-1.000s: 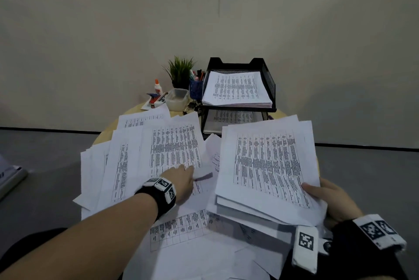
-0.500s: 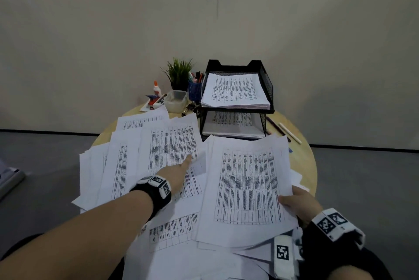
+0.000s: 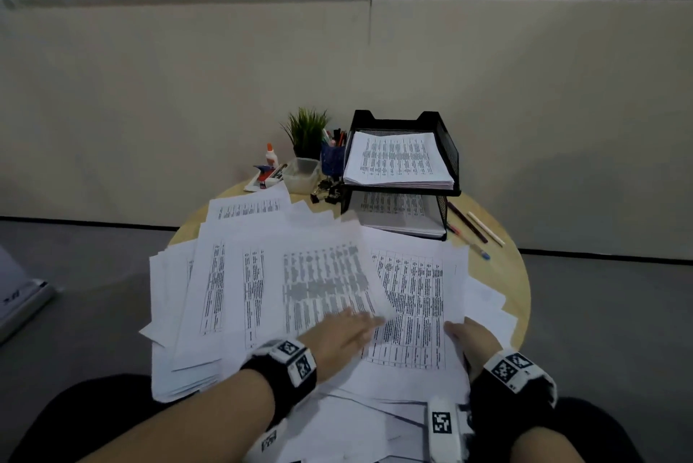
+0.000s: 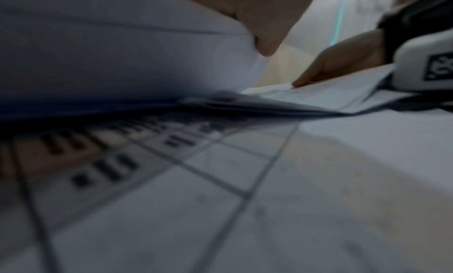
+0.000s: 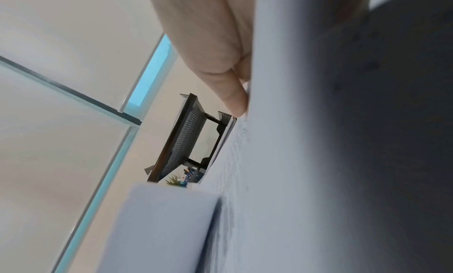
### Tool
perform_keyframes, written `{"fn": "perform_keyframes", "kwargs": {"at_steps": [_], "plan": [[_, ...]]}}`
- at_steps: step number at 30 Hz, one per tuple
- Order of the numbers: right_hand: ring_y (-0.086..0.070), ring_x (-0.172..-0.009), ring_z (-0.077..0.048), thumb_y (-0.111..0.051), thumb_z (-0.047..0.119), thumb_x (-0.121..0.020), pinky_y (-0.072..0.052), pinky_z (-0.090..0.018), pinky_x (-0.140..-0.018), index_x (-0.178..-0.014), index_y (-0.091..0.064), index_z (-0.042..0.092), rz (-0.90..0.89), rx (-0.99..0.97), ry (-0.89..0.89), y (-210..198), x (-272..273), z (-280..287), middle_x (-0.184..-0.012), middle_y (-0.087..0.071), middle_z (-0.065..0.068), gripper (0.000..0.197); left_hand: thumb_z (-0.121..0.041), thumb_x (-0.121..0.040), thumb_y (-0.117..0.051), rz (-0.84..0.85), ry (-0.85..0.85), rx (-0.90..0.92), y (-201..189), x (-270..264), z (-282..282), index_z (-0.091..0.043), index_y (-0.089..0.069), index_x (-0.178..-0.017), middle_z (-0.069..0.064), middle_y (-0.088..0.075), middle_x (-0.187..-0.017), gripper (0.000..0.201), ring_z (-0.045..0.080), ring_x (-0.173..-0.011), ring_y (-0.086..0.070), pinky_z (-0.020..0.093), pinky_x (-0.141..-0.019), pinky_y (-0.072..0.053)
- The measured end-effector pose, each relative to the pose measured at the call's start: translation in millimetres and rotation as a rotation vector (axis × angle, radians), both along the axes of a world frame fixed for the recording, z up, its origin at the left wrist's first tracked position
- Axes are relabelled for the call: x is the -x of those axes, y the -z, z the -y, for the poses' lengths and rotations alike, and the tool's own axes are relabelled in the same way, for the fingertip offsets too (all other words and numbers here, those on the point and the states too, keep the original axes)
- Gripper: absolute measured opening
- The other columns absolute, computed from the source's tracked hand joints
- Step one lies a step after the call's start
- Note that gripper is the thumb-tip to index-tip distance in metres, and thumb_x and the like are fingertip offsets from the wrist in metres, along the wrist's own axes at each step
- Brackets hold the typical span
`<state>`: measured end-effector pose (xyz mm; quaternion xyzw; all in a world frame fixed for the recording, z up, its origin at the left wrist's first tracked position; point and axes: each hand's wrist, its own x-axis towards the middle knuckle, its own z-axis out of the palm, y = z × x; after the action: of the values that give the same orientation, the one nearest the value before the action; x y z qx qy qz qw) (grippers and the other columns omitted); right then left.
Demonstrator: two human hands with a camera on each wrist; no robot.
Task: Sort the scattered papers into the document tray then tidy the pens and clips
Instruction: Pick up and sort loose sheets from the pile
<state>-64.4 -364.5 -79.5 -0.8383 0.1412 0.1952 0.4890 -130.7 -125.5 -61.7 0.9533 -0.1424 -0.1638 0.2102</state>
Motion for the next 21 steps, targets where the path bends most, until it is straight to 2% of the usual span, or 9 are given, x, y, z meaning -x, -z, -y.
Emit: {"fn": "perform_keyframes", "kwargs": {"at_steps": [3, 6, 8, 10, 12, 14, 16, 18, 21], "plan": [[-0.057, -0.111, -0.034, -0.054, 0.015, -0.093, -0.046, -0.043, -0.098, -0.101, -0.058, 0.009, -0.033, -0.14, 0.074, 11, 0, -1, -0.111, -0.059, -0.019, 0.011, -0.043, -0.101, -0.017, -0.032, 0.085, 0.002, -9, 14, 11, -0.042, -0.016, -0.146, -0.005, -0.017, -0.157, 0.045, 0.016, -0.145, -0.011, 0.038, -0.118, -0.005], [-0.052, -0.122, -0.034, -0.054, 0.029, -0.093, -0.04, -0.047, -0.106, -0.129, -0.051, 0.001, -0.031, -0.259, 0.168, 12, 4, -3, -0.132, -0.054, -0.019, 0.045, -0.039, -0.102, -0.018, -0.033, 0.191, -0.014, -21, 26, 19, -0.036, -0.016, -0.148, -0.002, -0.017, -0.157, 0.045, 0.015, -0.144, -0.014, 0.032, -0.114, -0.006], [-0.044, -0.13, -0.031, -0.064, 0.05, -0.08, -0.033, -0.044, -0.111, -0.136, -0.045, 0.003, -0.041, -0.326, 0.174, 24, 3, -3, -0.14, -0.047, -0.014, 0.076, -0.04, -0.102, -0.017, -0.03, 0.259, -0.027, -23, 30, 21, -0.037, -0.014, -0.148, -0.002, -0.015, -0.157, 0.046, 0.014, -0.144, -0.016, 0.029, -0.112, -0.007], [-0.05, -0.125, -0.031, -0.078, 0.057, -0.057, -0.036, -0.045, -0.107, -0.135, -0.047, 0.004, -0.053, -0.334, 0.135, 38, 1, -4, -0.136, -0.052, -0.011, 0.1, -0.041, -0.102, -0.016, -0.02, 0.325, -0.044, -22, 35, 23, -0.038, -0.013, -0.148, -0.003, -0.016, -0.157, 0.046, 0.014, -0.143, -0.019, 0.032, -0.113, -0.011], [-0.062, -0.106, -0.033, -0.087, 0.032, -0.057, -0.046, -0.045, -0.097, -0.121, -0.058, -0.002, -0.031, -0.333, 0.103, 47, 1, -3, -0.118, -0.065, -0.018, 0.078, -0.043, -0.102, -0.017, -0.005, 0.369, -0.066, -20, 37, 24, -0.035, -0.016, -0.148, -0.002, -0.018, -0.157, 0.047, 0.014, -0.142, -0.023, 0.036, -0.114, -0.017], [-0.066, -0.093, -0.037, -0.09, 0.021, -0.036, -0.051, -0.049, -0.09, -0.106, -0.065, -0.006, -0.012, -0.32, 0.046, 44, 7, -5, -0.103, -0.069, -0.024, 0.079, -0.045, -0.101, -0.021, -0.005, 0.345, -0.041, -21, 38, 23, -0.029, -0.028, -0.146, 0.0, -0.027, -0.154, 0.048, 0.014, -0.14, -0.027, 0.036, -0.113, -0.021], [-0.067, -0.089, -0.038, -0.086, 0.018, -0.03, -0.051, -0.053, -0.088, -0.104, -0.065, -0.005, 0.031, -0.332, 0.047, 35, 12, -6, -0.097, -0.071, -0.022, 0.081, -0.048, -0.099, -0.024, -0.02, 0.19, 0.058, -21, 38, 17, -0.025, -0.047, -0.135, 0.002, -0.044, -0.143, 0.048, 0.015, -0.129, -0.041, 0.037, -0.113, -0.029], [-0.066, -0.084, -0.035, -0.079, 0.004, -0.055, -0.054, -0.045, -0.077, -0.108, -0.061, -0.008, 0.074, -0.333, 0.065, 15, 19, -7, -0.094, -0.07, -0.019, 0.057, -0.046, -0.098, -0.032, 0.004, -0.081, 0.169, -21, 35, 4, -0.024, -0.055, -0.12, 0.002, -0.052, -0.13, 0.039, 0.015, -0.119, -0.047, 0.042, -0.11, -0.035], [-0.063, -0.079, -0.029, -0.062, -0.013, -0.079, -0.048, -0.03, -0.061, -0.111, -0.057, -0.008, 0.139, -0.32, 0.11, -7, 23, 1, -0.095, -0.066, -0.018, 0.033, -0.039, -0.095, -0.045, 0.135, -0.522, 0.097, -6, 20, -41, -0.02, -0.044, -0.136, 0.001, -0.038, -0.147, 0.045, 0.018, -0.137, -0.031, 0.038, -0.116, -0.023]]}}
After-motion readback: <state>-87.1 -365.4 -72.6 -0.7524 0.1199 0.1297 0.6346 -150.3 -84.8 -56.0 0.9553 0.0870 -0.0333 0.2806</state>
